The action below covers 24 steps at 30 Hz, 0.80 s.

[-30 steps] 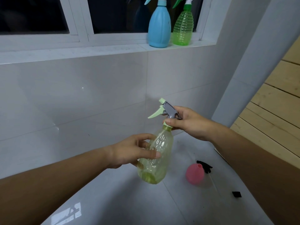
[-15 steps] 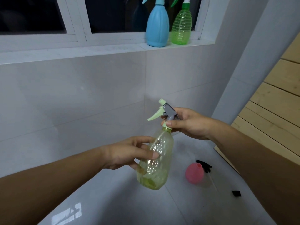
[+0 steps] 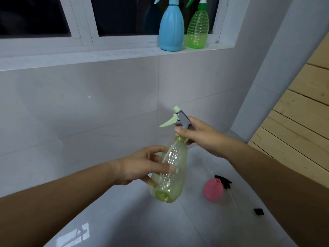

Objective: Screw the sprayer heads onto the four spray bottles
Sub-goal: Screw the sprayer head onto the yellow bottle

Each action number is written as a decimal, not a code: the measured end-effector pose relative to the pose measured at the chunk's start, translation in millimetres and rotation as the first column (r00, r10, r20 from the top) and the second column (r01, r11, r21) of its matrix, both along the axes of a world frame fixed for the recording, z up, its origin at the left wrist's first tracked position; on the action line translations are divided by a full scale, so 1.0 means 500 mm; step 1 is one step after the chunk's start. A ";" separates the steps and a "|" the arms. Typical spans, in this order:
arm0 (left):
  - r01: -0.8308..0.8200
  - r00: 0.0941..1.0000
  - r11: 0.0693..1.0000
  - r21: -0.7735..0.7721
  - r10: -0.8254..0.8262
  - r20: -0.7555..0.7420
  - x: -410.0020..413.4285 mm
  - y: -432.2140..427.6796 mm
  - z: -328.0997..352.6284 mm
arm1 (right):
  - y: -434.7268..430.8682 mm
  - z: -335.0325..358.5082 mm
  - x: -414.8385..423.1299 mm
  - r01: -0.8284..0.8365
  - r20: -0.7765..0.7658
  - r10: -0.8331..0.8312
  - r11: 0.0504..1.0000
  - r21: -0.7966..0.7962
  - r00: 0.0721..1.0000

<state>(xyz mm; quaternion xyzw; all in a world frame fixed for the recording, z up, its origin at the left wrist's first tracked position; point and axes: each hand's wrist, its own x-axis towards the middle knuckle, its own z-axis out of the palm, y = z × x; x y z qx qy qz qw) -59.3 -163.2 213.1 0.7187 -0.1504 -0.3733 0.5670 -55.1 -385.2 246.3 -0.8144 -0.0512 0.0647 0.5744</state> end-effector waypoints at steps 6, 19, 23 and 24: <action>0.005 1.000 0.999 0.048 -0.007 0.030 -0.005 -0.001 -0.002 | 0.003 -0.001 -0.005 -0.038 0.009 0.039 0.997 -0.068 0.999; -0.041 0.998 0.997 0.058 0.038 0.053 -0.002 -0.008 -0.004 | 0.009 -0.002 -0.002 0.001 -0.009 0.000 0.991 0.131 1.000; -0.067 0.994 0.995 0.069 0.060 0.096 -0.002 -0.011 -0.007 | 0.001 0.004 -0.003 -0.027 0.026 0.024 0.992 0.126 0.999; -0.070 0.993 0.995 0.070 0.063 0.099 -0.004 -0.013 -0.009 | 0.003 -0.001 -0.001 -0.003 0.047 -0.001 0.997 0.077 0.999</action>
